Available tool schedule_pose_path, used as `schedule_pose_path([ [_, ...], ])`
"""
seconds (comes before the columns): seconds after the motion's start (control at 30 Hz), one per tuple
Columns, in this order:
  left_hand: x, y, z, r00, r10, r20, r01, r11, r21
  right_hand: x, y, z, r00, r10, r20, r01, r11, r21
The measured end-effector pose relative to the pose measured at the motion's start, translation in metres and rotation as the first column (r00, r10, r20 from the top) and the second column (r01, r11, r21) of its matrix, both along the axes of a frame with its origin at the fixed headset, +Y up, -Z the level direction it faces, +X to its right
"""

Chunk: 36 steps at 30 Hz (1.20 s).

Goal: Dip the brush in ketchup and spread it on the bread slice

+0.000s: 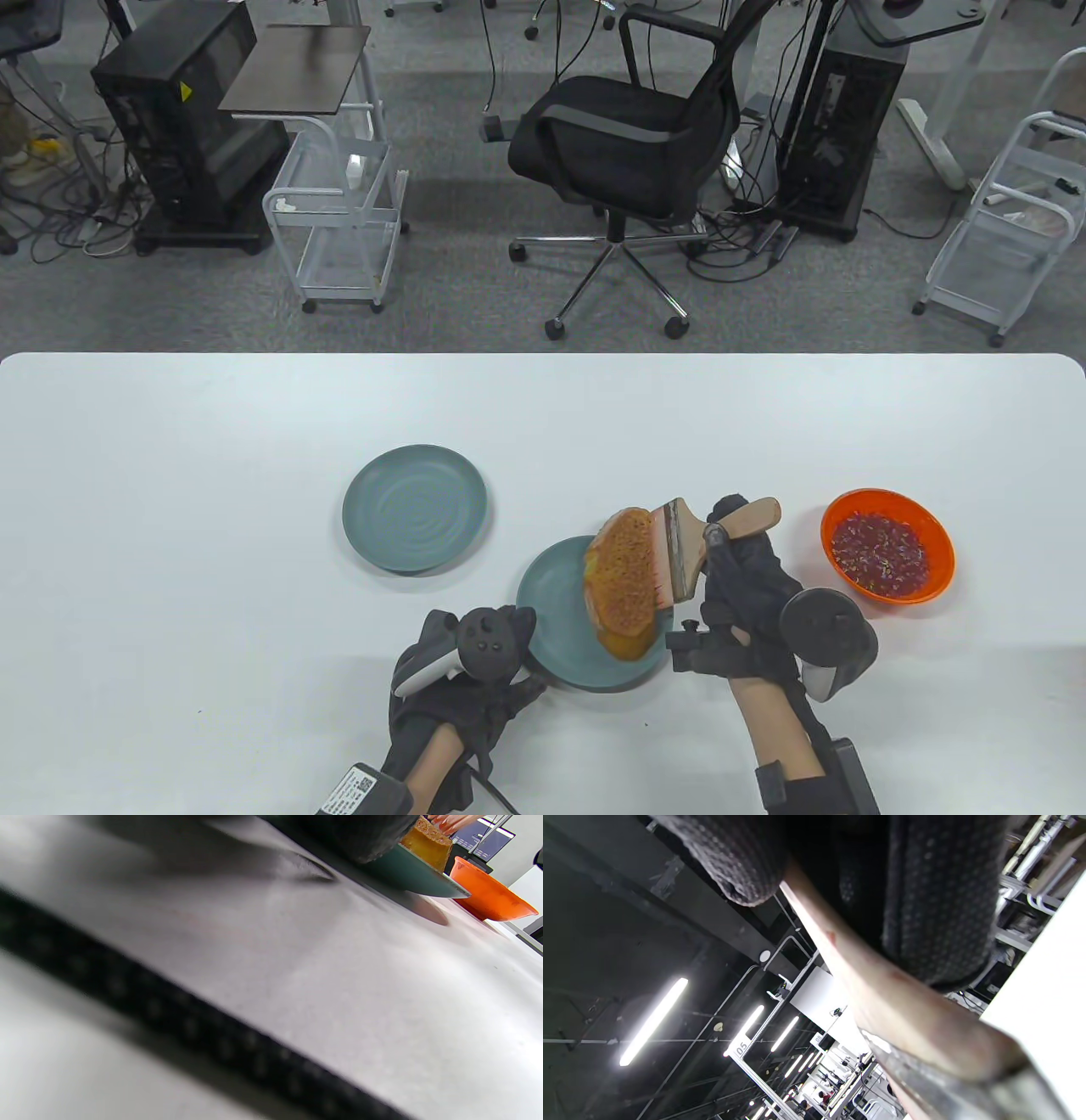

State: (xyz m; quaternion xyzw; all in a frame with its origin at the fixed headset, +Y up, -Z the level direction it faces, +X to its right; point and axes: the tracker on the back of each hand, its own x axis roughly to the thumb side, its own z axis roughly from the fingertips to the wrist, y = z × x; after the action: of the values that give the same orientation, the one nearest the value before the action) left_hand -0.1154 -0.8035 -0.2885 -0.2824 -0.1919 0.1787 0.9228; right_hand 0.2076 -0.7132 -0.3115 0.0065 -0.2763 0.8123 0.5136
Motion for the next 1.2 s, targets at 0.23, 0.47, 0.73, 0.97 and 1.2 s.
schedule_pose_path([
  [0.23,0.0,0.0,0.0,1.0,0.004,0.0,-0.004,1.0,-0.002,-0.02,-0.024,-0.009,0.98,-0.143,-0.136,0.121,0.98,-0.157],
  [0.47,0.0,0.0,0.0,1.0,0.002,0.0,-0.002,1.0,-0.001,0.0,0.002,-0.001,0.999,0.043,0.026,-0.044,0.999,0.006],
  [0.73,0.0,0.0,0.0,1.0,0.003,-0.001,-0.003,1.0,-0.001,-0.025,-0.026,-0.012,0.973,-0.181,-0.142,0.155,0.972,-0.175],
  [0.97,0.0,0.0,0.0,1.0,0.003,0.0,-0.003,1.0,-0.003,0.017,-0.008,-0.005,0.999,-0.042,-0.003,0.042,0.995,-0.093],
  [1.2,-0.002,0.002,-0.002,1.0,0.026,-0.016,-0.026,1.0,0.005,0.025,0.006,0.001,0.971,-0.217,-0.104,0.218,0.976,-0.004],
])
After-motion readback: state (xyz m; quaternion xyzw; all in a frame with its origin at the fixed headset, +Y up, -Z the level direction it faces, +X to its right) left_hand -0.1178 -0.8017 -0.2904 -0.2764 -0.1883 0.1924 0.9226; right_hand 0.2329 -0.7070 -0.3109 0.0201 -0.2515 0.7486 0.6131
